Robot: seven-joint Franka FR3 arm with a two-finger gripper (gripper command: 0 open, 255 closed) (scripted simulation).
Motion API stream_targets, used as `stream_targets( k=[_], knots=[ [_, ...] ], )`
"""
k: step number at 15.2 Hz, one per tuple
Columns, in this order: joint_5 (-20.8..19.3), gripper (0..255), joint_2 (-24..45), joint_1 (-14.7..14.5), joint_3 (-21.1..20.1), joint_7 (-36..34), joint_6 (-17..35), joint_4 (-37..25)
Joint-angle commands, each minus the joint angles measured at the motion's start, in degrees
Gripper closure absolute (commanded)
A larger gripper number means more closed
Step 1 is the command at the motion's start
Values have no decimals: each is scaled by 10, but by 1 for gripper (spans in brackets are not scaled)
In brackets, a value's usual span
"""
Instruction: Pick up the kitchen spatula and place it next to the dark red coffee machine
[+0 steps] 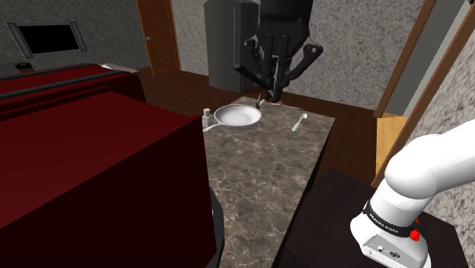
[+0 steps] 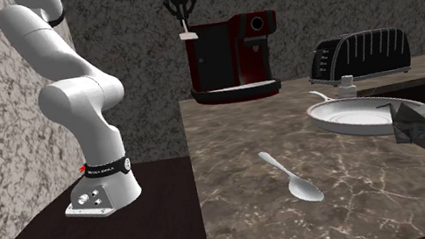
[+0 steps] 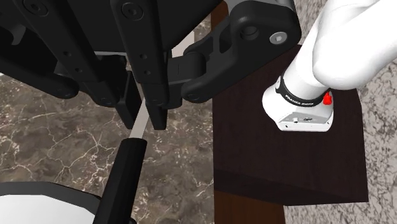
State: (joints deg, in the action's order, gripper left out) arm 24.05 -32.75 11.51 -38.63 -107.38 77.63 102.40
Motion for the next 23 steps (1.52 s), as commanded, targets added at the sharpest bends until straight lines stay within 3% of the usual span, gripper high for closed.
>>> stream_targets(
  k=[1, 23],
  knots=[
    [4, 255, -11, -4, 2, 6, 13, 24],
    [46, 255, -69, -29, -27, 42, 161, 226]
  ],
)
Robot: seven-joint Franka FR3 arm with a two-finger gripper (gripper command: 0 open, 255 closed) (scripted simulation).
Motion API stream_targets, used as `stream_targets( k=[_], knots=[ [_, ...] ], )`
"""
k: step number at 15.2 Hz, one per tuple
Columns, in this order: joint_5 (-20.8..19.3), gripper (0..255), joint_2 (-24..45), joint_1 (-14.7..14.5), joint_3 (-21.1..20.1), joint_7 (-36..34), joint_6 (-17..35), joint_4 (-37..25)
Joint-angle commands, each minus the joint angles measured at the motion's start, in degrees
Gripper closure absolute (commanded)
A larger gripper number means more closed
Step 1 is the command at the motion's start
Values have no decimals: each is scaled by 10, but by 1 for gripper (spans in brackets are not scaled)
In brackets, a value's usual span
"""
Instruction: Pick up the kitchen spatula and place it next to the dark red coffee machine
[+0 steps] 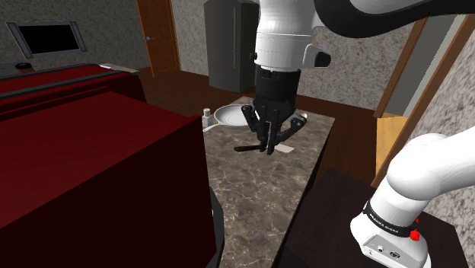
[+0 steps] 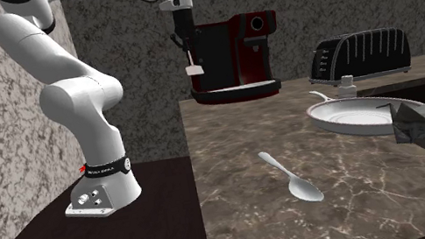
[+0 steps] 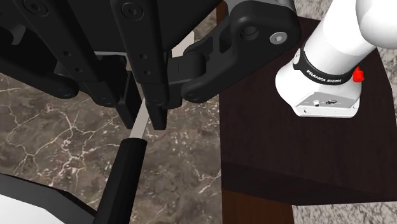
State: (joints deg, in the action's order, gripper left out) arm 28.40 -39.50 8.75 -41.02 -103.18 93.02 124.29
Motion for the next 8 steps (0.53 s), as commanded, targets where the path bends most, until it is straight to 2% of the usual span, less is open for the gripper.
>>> stream_targets(
  k=[1, 8],
  knots=[
    [5, 255, -3, -2, -5, 2, 14, 15],
    [20, 255, -7, -7, -24, 10, 63, 67]
  ],
)
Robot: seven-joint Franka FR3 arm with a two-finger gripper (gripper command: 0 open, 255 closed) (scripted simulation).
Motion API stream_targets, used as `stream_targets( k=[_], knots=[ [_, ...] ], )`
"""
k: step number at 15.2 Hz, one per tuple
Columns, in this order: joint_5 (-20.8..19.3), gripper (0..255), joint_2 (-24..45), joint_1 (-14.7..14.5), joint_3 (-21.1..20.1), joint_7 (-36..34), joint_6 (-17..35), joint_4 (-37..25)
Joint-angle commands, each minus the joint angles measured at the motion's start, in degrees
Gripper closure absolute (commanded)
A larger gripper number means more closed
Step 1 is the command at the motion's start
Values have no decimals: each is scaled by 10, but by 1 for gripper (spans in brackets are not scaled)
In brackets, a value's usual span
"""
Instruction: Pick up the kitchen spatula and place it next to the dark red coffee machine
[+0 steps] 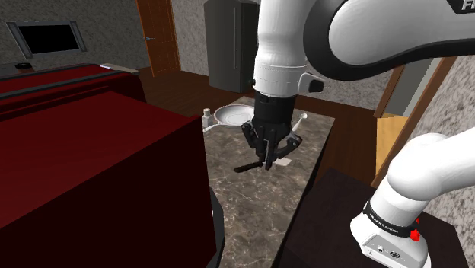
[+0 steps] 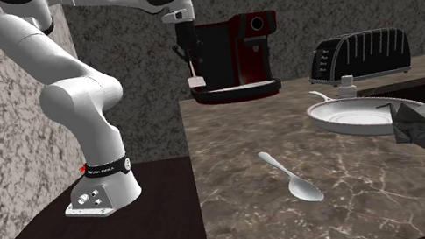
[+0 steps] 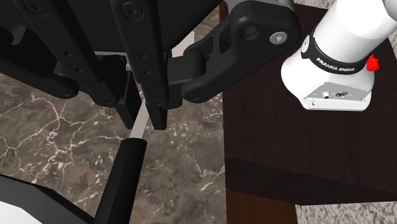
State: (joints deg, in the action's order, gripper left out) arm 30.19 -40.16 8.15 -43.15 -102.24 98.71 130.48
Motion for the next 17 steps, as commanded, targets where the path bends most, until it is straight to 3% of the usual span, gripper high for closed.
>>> stream_targets(
  k=[1, 17],
  knots=[
    [4, 255, -1, -1, -6, 1, 13, 13],
    [43, 255, 20, -2, -66, 17, 135, 110]
  ],
)
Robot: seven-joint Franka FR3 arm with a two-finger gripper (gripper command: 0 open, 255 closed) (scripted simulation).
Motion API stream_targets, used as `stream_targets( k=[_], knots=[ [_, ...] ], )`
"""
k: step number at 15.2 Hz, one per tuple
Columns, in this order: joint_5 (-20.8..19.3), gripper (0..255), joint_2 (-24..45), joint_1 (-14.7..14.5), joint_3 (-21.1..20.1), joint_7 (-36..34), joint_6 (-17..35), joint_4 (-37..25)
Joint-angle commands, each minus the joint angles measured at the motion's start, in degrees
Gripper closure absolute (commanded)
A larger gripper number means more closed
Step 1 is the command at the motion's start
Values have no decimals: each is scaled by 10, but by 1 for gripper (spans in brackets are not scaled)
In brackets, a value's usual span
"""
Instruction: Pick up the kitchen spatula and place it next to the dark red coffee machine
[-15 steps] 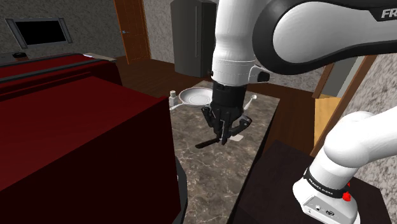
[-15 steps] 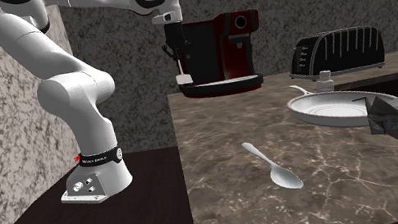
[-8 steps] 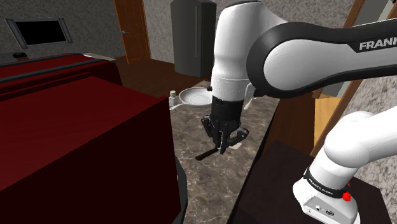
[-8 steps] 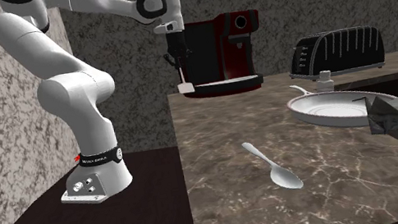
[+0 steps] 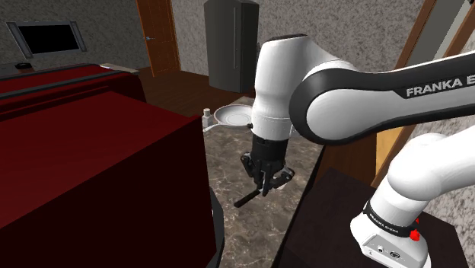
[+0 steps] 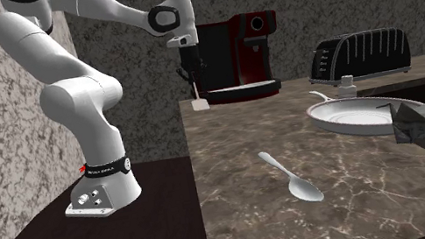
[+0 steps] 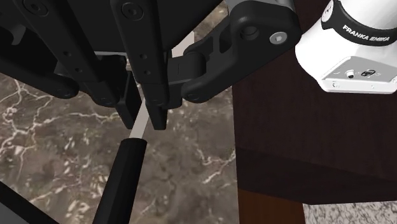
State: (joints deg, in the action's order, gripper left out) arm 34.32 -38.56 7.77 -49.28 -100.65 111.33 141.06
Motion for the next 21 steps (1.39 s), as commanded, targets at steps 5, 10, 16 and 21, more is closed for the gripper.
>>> stream_targets(
  k=[5, 10, 16, 21],
  knots=[
    [14, 255, 19, 5, -29, 5, 51, 29],
    [25, 255, 41, 13, -57, 8, 96, 51],
    [35, 255, 73, 27, -94, 10, 152, 73],
    [35, 255, 73, 27, -94, 11, 152, 73]
  ],
)
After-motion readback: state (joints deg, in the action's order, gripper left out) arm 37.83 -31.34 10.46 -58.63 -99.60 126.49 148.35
